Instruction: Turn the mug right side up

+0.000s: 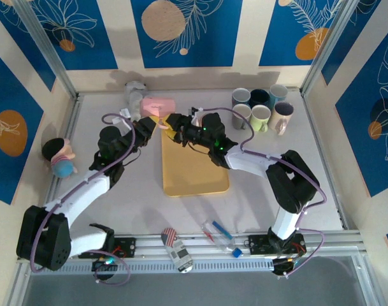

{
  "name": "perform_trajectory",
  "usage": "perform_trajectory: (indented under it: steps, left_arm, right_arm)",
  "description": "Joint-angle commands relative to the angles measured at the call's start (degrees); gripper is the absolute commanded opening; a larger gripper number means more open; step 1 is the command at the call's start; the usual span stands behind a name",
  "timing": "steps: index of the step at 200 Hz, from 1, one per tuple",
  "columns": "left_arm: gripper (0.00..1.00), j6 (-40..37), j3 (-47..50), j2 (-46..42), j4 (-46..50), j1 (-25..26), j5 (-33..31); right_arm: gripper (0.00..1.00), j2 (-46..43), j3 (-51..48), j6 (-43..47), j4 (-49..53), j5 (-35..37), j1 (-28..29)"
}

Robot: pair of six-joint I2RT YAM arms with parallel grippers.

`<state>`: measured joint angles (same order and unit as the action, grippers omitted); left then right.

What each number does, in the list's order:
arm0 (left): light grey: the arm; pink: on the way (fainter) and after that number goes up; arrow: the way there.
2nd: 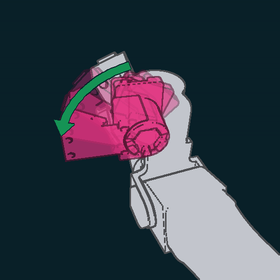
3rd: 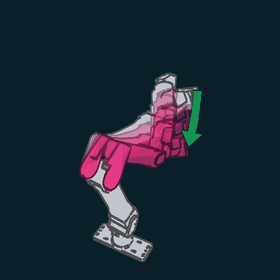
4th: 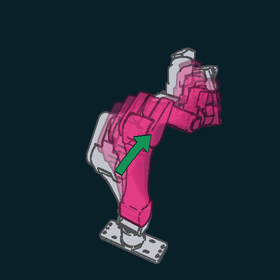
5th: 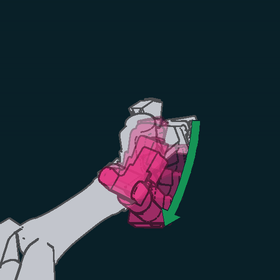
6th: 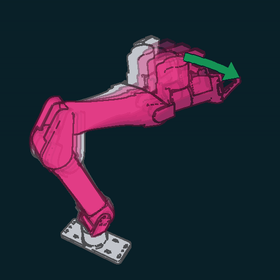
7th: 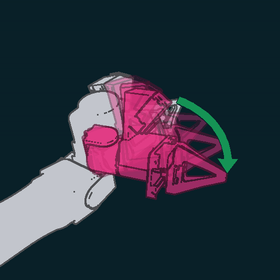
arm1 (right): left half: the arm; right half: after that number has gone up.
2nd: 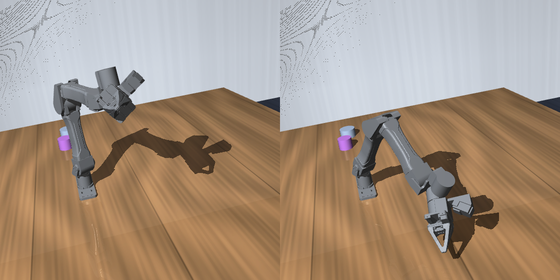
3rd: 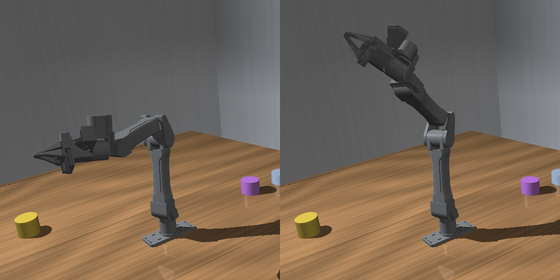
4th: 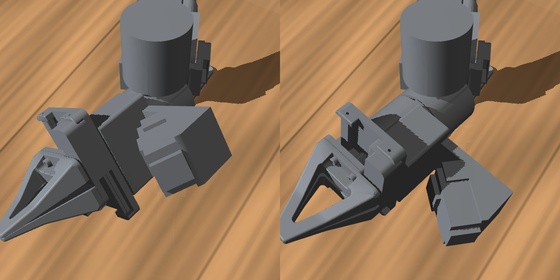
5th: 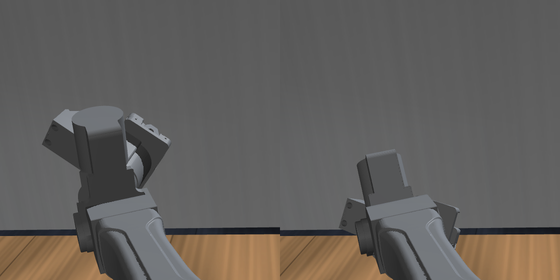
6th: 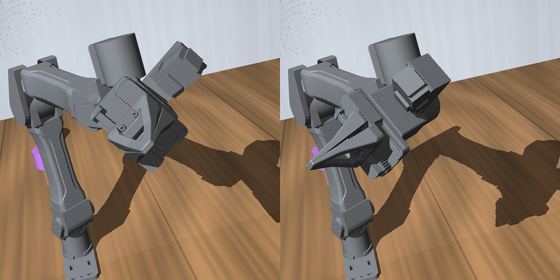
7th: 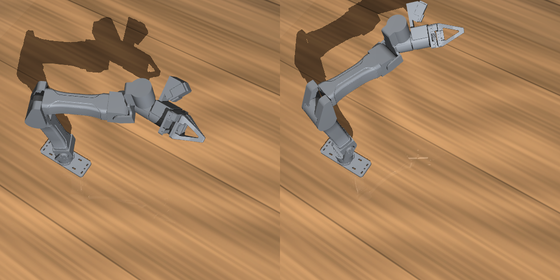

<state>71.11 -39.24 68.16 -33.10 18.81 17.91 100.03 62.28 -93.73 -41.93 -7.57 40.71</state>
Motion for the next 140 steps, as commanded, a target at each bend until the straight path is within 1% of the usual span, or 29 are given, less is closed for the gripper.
perform_trajectory:
  steps: [1,7,25,39,68,81,100,116,127,140]
  left_arm:
    - [0.0,0.0,-0.8,-3.4,-7.6,-1.1,0.2]
    - [0.0,0.2,-0.7,-3.4,-7.7,-1.1,0.2]
    - [0.0,1.0,0.0,-3.3,-8.6,-1.1,0.3]
    - [0.0,1.5,0.6,-3.3,-9.0,-1.2,0.5]
    - [0.0,1.8,1.8,-3.6,-9.3,-1.4,1.0]
    - [0.0,2.0,2.3,-3.7,-9.3,-1.4,1.2]
    - [0.15,2.1,2.9,-4.0,-9.2,-1.5,1.7]
    - [0.3,1.8,3.6,-4.5,-8.7,-1.6,2.1]
    - [0.4,1.1,3.6,-4.9,-7.7,-1.7,2.7]
    - [0.49,0.2,3.3,-5.5,-5.0,-2.0,3.8]
  right_arm:
    - [0.34,0.3,2.3,-0.9,-3.7,4.5,1.1]
    - [0.31,0.3,2.3,-0.8,-3.5,4.9,1.2]
    - [0.18,0.3,2.4,-0.4,-3.6,5.4,1.5]
    - [0.1,0.2,2.2,0.2,-3.6,5.4,1.5]
    - [0.0,-0.6,2.0,1.8,-2.1,5.4,1.5]
    - [0.0,-1.1,2.1,2.9,-1.6,5.4,1.4]
    - [0.0,-1.4,2.8,4.7,-0.7,4.9,1.4]
    - [0.0,-1.9,3.3,6.6,0.2,4.4,1.2]
    - [0.0,-2.3,3.6,7.9,0.8,4.2,1.1]
    - [0.0,-3.0,4.0,9.7,2.3,4.1,1.0]
